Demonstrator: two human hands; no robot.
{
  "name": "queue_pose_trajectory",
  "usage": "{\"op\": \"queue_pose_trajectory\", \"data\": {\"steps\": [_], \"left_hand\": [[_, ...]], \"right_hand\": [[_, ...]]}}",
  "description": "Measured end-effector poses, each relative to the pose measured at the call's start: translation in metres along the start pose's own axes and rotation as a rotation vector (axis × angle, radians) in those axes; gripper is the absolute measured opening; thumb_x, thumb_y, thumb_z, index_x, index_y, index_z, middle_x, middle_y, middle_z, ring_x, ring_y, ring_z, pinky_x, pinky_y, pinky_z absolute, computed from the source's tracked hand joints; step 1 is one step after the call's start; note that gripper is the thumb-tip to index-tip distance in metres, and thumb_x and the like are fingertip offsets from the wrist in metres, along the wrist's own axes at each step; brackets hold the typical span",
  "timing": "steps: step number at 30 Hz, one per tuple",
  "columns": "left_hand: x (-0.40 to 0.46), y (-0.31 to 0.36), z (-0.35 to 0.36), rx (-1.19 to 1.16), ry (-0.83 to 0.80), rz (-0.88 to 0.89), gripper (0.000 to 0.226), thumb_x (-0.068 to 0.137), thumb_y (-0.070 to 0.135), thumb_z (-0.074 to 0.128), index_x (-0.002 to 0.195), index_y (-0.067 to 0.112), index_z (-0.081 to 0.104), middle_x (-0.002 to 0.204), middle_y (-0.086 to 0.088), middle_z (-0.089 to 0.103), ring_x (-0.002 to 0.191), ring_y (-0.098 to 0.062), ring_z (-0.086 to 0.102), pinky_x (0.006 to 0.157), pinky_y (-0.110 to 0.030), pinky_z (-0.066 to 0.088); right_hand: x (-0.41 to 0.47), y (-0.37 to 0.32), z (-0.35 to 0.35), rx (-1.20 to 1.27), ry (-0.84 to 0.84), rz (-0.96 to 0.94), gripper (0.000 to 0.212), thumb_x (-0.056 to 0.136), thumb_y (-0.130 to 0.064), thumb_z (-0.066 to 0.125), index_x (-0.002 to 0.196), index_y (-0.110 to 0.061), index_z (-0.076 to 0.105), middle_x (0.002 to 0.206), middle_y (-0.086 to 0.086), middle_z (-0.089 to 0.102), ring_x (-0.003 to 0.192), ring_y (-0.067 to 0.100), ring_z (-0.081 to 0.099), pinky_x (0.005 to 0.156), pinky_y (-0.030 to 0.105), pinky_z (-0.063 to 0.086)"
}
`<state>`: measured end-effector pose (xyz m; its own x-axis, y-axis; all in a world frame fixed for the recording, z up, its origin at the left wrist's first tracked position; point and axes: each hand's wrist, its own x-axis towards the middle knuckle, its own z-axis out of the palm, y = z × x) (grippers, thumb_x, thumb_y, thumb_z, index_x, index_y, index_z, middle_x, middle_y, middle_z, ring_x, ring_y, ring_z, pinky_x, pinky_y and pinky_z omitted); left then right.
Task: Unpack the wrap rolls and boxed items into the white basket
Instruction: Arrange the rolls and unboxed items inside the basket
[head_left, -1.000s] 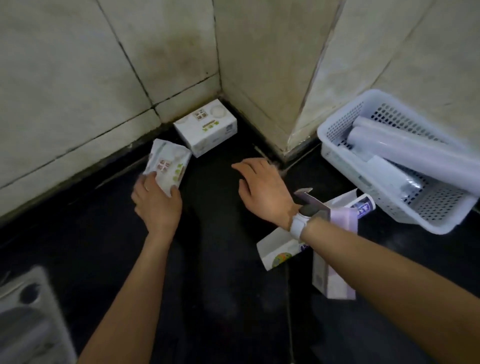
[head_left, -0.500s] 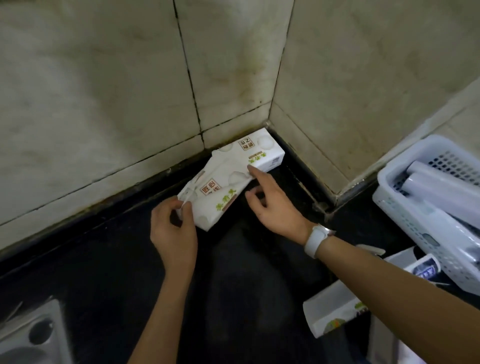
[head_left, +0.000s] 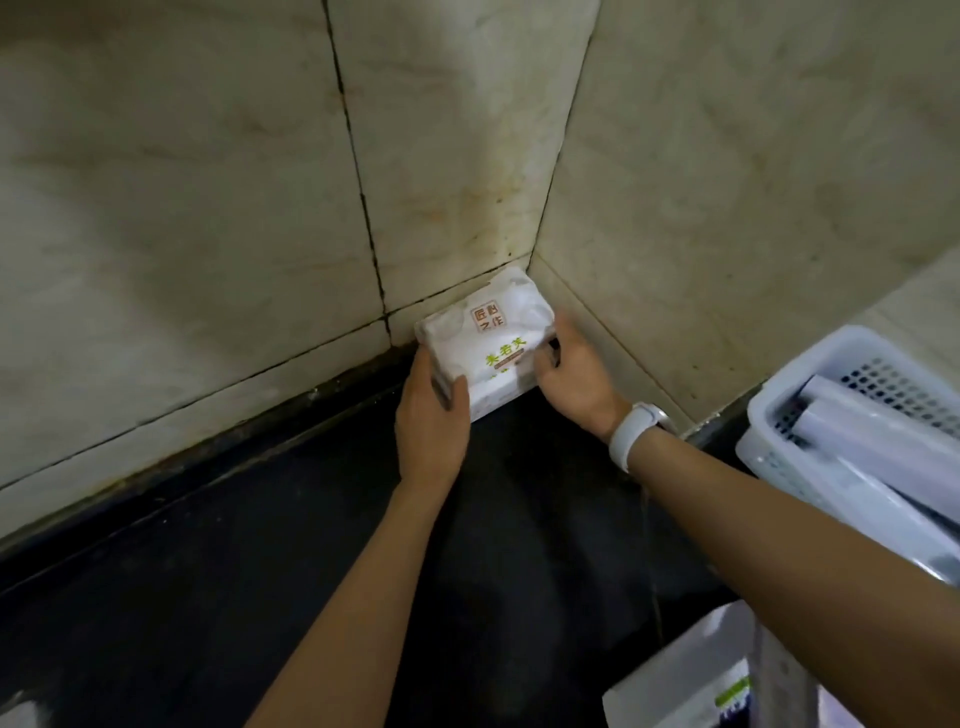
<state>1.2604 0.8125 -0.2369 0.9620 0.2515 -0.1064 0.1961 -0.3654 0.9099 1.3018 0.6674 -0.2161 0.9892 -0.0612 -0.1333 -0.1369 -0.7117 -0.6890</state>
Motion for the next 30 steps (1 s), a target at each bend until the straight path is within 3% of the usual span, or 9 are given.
{"op": "queue_pose_trajectory", "data": {"steps": [3, 6, 9, 13, 17, 20, 25, 28, 30], "left_hand": [[0.001, 0.005, -0.008, 0.001, 0.009, -0.060, 0.061, 0.089, 0.022, 0.056, 0.143, 0.014, 0.028, 0.147, -0.010, 0.040, 0.134, -0.025, 0.039, 0.112, -0.041, 0.033], [-0.021, 0.024, -0.012, 0.047, 0.056, -0.049, 0.060, 0.089, 0.021, 0.056, 0.142, 0.012, 0.028, 0.149, -0.010, 0.032, 0.136, -0.023, 0.032, 0.109, -0.029, 0.026], [-0.069, 0.044, -0.004, 0.033, 0.051, 0.046, 0.049, 0.090, 0.016, 0.053, 0.137, 0.014, 0.036, 0.144, -0.008, 0.036, 0.131, -0.019, 0.036, 0.099, -0.020, 0.027], [-0.123, 0.070, 0.030, 0.070, -0.069, 0.164, 0.035, 0.091, 0.016, 0.051, 0.125, 0.017, 0.049, 0.133, -0.003, 0.048, 0.124, -0.015, 0.044, 0.101, -0.023, 0.033], [-0.159, 0.098, 0.081, 0.094, -0.238, 0.359, 0.030, 0.089, 0.014, 0.053, 0.119, 0.016, 0.055, 0.120, -0.002, 0.054, 0.109, -0.013, 0.052, 0.090, -0.018, 0.037], [-0.179, 0.117, 0.124, 0.138, -0.347, 0.493, 0.028, 0.088, 0.011, 0.053, 0.115, 0.011, 0.058, 0.115, -0.007, 0.058, 0.109, -0.018, 0.054, 0.090, -0.014, 0.034], [-0.197, 0.133, 0.199, 0.332, -0.589, 0.598, 0.044, 0.085, 0.030, 0.040, 0.120, 0.009, 0.057, 0.124, -0.011, 0.058, 0.118, -0.028, 0.051, 0.102, -0.037, 0.039], [-0.199, 0.132, 0.235, 0.630, -0.698, 0.654, 0.046, 0.094, 0.034, 0.040, 0.136, 0.017, 0.040, 0.145, -0.004, 0.041, 0.140, -0.023, 0.025, 0.117, -0.046, 0.013], [-0.197, 0.129, 0.248, 0.782, -0.740, 0.619, 0.051, 0.095, 0.041, 0.034, 0.141, 0.019, 0.031, 0.153, -0.003, 0.028, 0.145, -0.023, 0.008, 0.117, -0.051, -0.005]], "right_hand": [[-0.014, -0.001, -0.007, 0.050, -0.027, -0.050, 0.044, 0.083, -0.020, 0.042, 0.124, -0.004, 0.042, 0.118, 0.021, 0.057, 0.108, 0.036, 0.054, 0.095, 0.049, 0.045], [-0.038, -0.001, -0.025, 0.098, -0.045, -0.049, 0.043, 0.090, -0.012, 0.044, 0.133, -0.008, 0.041, 0.130, 0.017, 0.055, 0.119, 0.030, 0.051, 0.102, 0.033, 0.039], [-0.069, 0.007, -0.060, 0.113, -0.069, -0.039, 0.035, 0.094, -0.010, 0.043, 0.128, -0.006, 0.049, 0.122, 0.016, 0.062, 0.113, 0.024, 0.057, 0.093, 0.022, 0.039], [-0.122, 0.031, -0.124, 0.072, -0.121, -0.067, 0.028, 0.095, -0.010, 0.043, 0.117, -0.009, 0.060, 0.098, 0.003, 0.067, 0.090, 0.010, 0.058, 0.073, -0.001, 0.038], [-0.173, 0.081, -0.182, 0.092, -0.034, 0.003, 0.024, 0.093, -0.006, 0.045, 0.107, -0.009, 0.064, 0.089, 0.001, 0.066, 0.086, 0.015, 0.062, 0.084, 0.019, 0.046], [-0.202, 0.130, -0.218, 0.038, 0.048, 0.104, 0.023, 0.093, -0.006, 0.046, 0.106, -0.011, 0.064, 0.089, 0.001, 0.066, 0.085, 0.017, 0.061, 0.086, 0.025, 0.045], [-0.233, 0.199, -0.264, -0.168, 0.178, 0.231, 0.030, 0.092, -0.010, 0.047, 0.120, -0.009, 0.057, 0.116, 0.010, 0.065, 0.108, 0.026, 0.058, 0.098, 0.038, 0.045], [-0.235, 0.231, -0.282, -0.520, 0.205, 0.206, 0.041, 0.089, -0.019, 0.049, 0.130, -0.011, 0.047, 0.129, 0.012, 0.055, 0.119, 0.032, 0.047, 0.097, 0.042, 0.039], [-0.231, 0.244, -0.287, -0.760, 0.127, 0.198, 0.049, 0.087, -0.027, 0.052, 0.132, -0.013, 0.042, 0.130, 0.011, 0.050, 0.119, 0.032, 0.044, 0.096, 0.043, 0.036]]}}
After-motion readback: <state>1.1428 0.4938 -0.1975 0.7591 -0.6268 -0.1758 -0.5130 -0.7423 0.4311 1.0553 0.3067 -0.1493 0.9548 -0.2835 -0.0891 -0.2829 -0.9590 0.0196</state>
